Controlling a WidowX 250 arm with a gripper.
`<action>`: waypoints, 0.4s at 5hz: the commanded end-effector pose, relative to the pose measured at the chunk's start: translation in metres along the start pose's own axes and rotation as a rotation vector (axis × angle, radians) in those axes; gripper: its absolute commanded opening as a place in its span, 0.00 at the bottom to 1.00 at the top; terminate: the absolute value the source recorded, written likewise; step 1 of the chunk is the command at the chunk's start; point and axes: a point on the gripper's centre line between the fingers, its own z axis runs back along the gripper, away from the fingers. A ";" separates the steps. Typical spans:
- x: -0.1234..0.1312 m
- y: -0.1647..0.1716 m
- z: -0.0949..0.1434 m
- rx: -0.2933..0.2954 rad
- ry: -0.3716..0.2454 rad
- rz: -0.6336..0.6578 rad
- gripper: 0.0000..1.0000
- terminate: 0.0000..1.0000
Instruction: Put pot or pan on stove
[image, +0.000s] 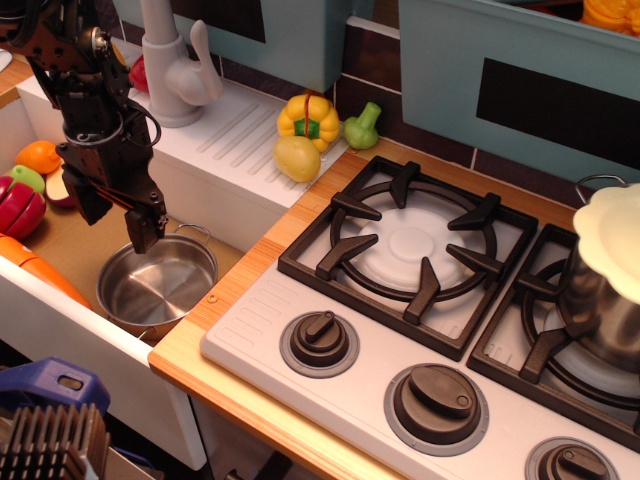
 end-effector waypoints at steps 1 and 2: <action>0.002 0.015 -0.004 0.026 -0.048 0.014 1.00 0.00; 0.000 0.022 -0.015 0.016 -0.074 0.022 1.00 0.00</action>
